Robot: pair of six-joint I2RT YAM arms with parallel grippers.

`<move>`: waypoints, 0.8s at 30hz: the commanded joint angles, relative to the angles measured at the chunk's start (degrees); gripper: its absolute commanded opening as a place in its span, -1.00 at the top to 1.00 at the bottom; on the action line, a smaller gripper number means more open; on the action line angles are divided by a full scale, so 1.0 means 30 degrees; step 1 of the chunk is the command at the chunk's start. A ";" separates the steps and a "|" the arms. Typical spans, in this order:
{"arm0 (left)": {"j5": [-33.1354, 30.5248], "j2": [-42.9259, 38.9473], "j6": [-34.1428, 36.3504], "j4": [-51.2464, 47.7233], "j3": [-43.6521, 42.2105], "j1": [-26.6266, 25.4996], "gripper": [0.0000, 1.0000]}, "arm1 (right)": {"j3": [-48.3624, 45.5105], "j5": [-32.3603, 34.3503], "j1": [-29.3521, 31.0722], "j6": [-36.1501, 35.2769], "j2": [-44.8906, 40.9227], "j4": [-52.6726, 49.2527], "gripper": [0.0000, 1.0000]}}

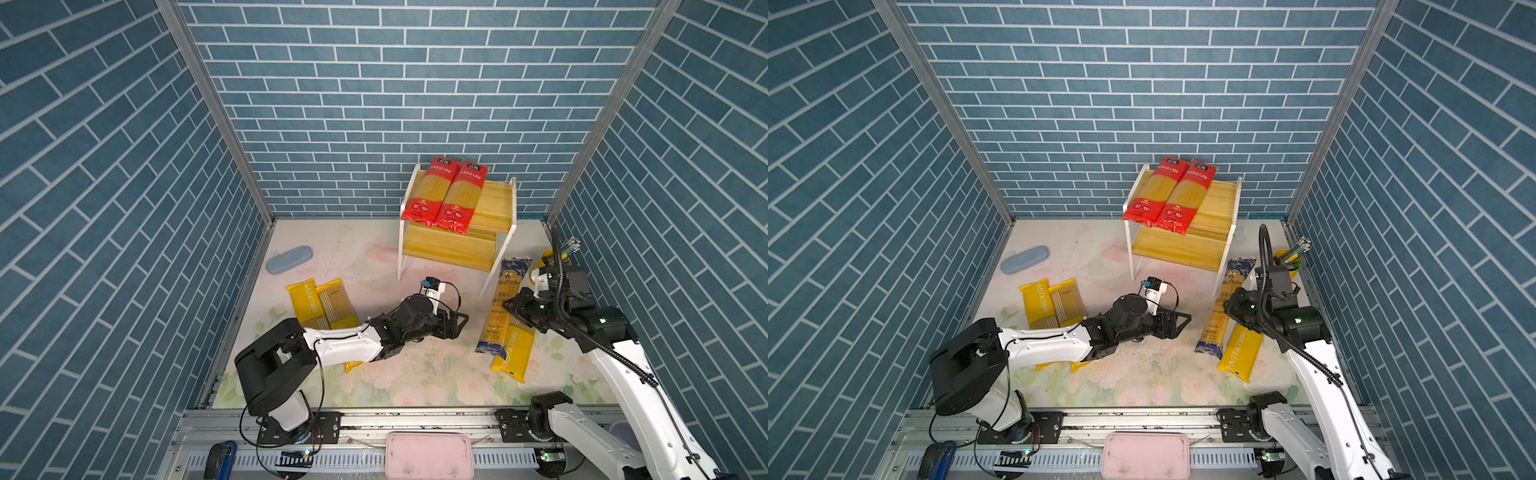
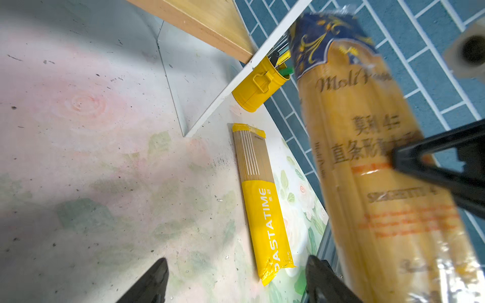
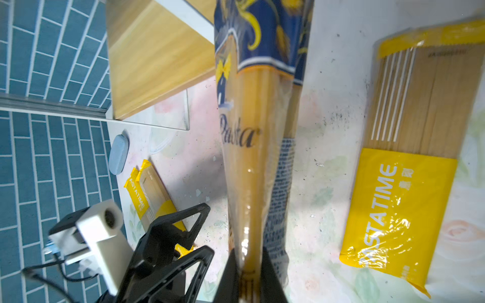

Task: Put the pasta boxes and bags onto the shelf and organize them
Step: 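Lift the MoliPasta bag toward the shelf with the right gripper while the left withdraws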

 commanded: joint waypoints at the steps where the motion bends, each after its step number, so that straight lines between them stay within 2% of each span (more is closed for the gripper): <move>1: -0.0247 -0.0839 0.0652 -0.0568 -0.0245 0.0092 -0.66 | 0.3919 -0.0772 0.0023 -0.2036 0.0517 -0.1448 1.00; 8: -0.0204 -0.0901 0.0592 -0.0299 -0.0284 0.0096 -0.66 | 0.8730 -0.1165 0.0023 -0.2527 0.1544 -0.2859 1.00; 24: -0.0087 -0.1051 0.0532 -0.0305 -0.0093 0.0077 -0.66 | 1.2272 -0.1376 0.0021 -0.2283 0.2722 -0.2715 1.00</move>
